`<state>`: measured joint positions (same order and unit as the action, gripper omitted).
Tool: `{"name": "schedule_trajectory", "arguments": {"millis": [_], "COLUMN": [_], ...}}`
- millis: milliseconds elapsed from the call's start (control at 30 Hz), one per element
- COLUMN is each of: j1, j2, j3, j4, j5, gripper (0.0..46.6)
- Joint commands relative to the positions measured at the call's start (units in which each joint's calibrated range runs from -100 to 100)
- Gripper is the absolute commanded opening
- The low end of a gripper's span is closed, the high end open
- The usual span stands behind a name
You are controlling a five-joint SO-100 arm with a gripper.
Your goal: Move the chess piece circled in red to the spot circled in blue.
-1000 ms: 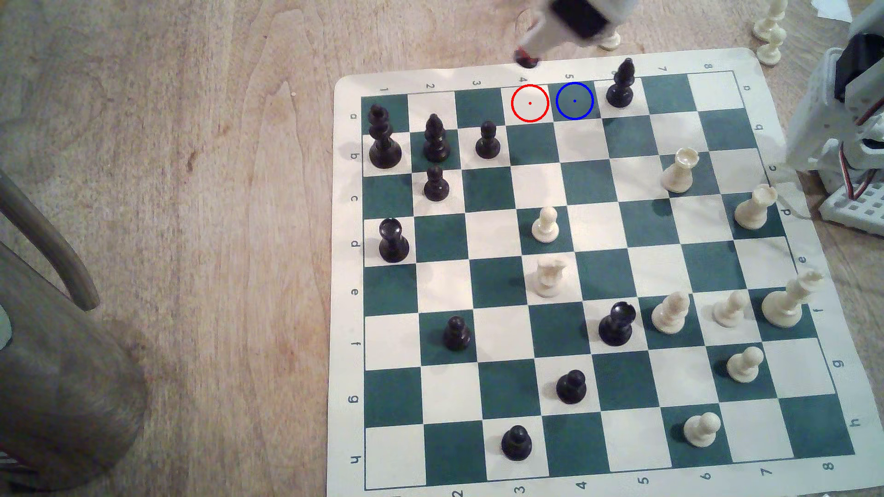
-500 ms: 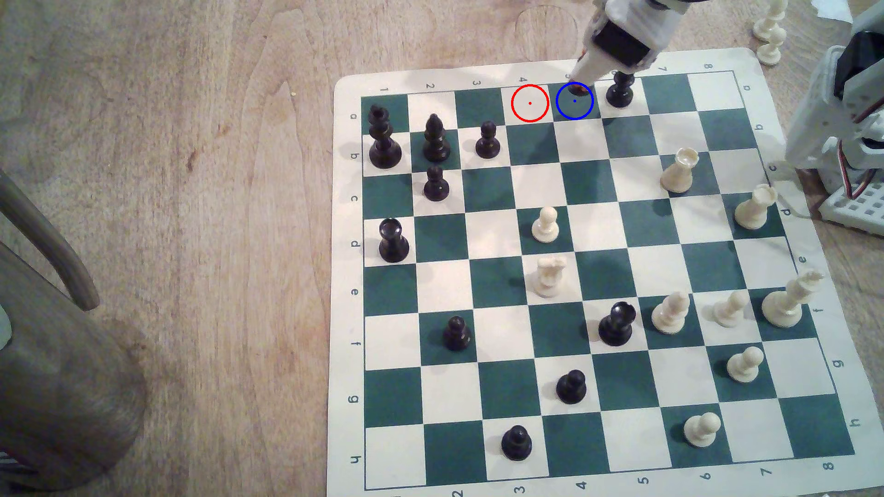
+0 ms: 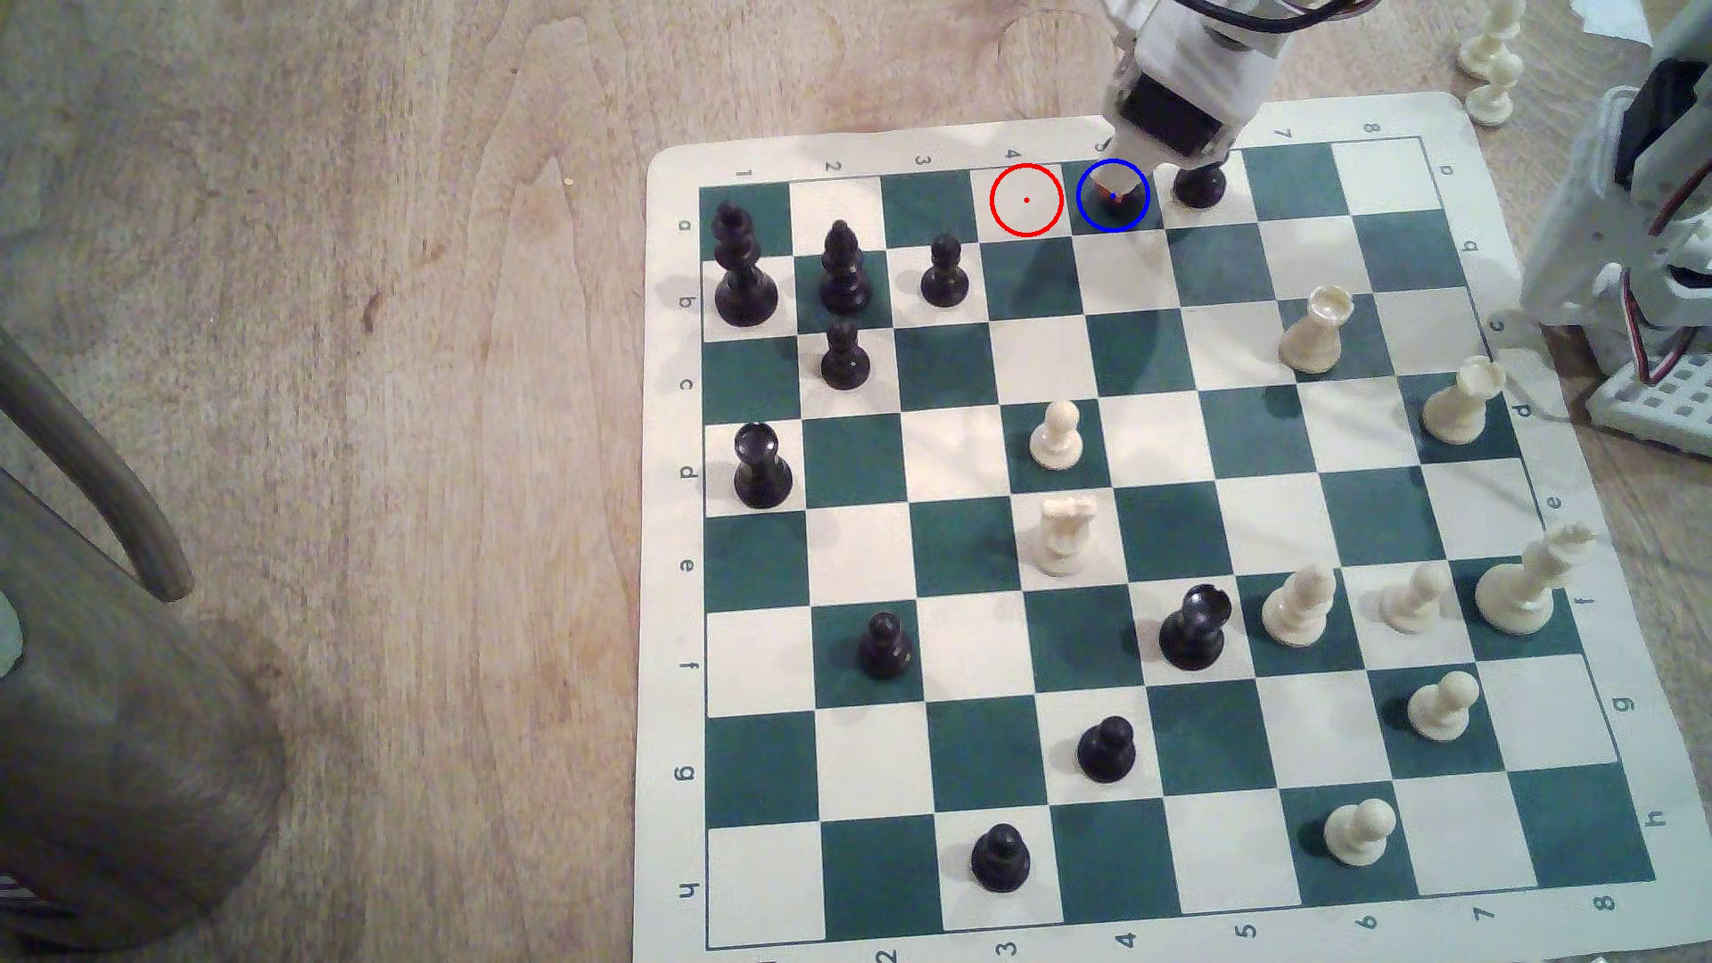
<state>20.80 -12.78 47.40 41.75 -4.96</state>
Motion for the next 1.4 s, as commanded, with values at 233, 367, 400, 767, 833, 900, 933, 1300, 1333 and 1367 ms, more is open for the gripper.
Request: {"name": "schedule_trajectory", "arguments": {"millis": [233, 367, 400, 767, 833, 900, 933, 1300, 1333, 1367], "j1": [-0.1, -0.7, -0.7, -0.6, -0.4, 0.1, 0.2, 0.4, 0.4, 0.4], "j2": [-2.3, -5.3, -5.9, -8.4, -7.9, -6.2, -5.8, -1.6, -1.5, -1.5], "j3": [-4.0, -4.0, -4.0, -3.0, -2.6, -2.1, -2.0, -1.5, -1.5, -1.5], "j4": [0.7, 2.5, 2.8, 2.3, 1.2, -0.7, -1.4, -1.7, -1.7, -1.8], "j5": [-0.1, -0.2, -0.2, -0.6, -0.6, -0.6, -0.6, -0.2, -0.2, -0.3], "gripper": [0.2, 0.2, 0.2, 0.2, 0.2, 0.2, 0.2, 0.2, 0.2, 0.2]}}
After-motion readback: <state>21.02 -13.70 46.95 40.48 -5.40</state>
